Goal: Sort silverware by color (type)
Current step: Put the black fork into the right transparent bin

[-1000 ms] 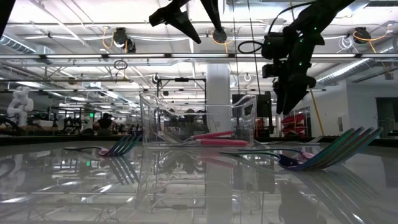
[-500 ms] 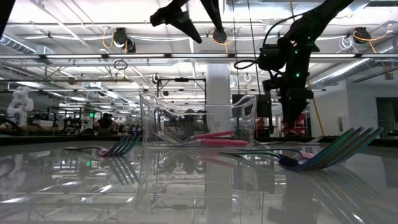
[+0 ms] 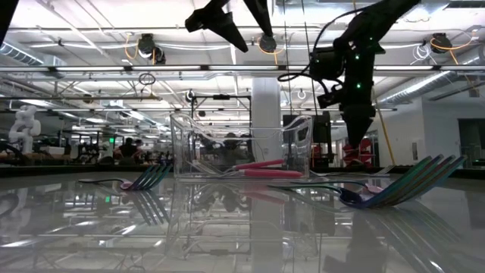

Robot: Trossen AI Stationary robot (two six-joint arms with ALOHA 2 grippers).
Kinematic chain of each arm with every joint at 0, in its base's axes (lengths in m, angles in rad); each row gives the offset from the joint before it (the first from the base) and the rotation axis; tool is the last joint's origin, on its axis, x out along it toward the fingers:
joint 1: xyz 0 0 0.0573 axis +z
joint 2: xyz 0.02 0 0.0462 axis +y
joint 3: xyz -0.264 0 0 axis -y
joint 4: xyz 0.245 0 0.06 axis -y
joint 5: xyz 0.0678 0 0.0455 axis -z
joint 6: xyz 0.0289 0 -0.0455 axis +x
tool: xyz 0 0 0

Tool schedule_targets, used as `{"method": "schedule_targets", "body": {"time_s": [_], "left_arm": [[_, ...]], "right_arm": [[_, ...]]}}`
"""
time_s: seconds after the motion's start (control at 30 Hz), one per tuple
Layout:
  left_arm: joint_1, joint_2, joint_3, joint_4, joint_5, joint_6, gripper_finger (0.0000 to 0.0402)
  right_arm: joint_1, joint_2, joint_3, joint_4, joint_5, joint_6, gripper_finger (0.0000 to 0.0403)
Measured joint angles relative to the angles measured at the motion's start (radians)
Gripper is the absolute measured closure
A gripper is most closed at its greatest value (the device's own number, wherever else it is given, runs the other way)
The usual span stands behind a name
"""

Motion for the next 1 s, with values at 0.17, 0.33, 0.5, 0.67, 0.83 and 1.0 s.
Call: {"method": "schedule_targets", "body": {"time_s": [0.17,0.33,0.5,0.67,0.83,1.0], "left_arm": [[0.003,0.000,0.000,0.000,0.015,0.046,0.0153],[0.002,0.000,0.000,0.000,0.016,0.047,0.0153],[0.002,0.000,0.000,-0.001,0.064,0.080,0.0153],[0.002,0.000,0.000,0.000,0.117,0.089,0.0153],[-0.002,0.000,0.000,0.000,0.148,0.084,0.0153],[-0.005,0.000,0.000,-0.003,0.149,0.064,0.0153]], "right_arm": [[0.059,0.083,0.069,-0.109,0.051,0.036,0.0117],[0.087,0.225,0.150,-0.217,0.077,0.066,0.0117],[0.087,0.330,0.206,-0.250,0.073,0.063,0.0117],[0.087,0.364,0.223,-0.210,0.072,0.018,0.0117],[0.077,0.365,0.224,-0.171,0.068,-0.004,0.0117],[0.054,0.365,0.223,-0.150,0.060,-0.019,0.0117]]}}
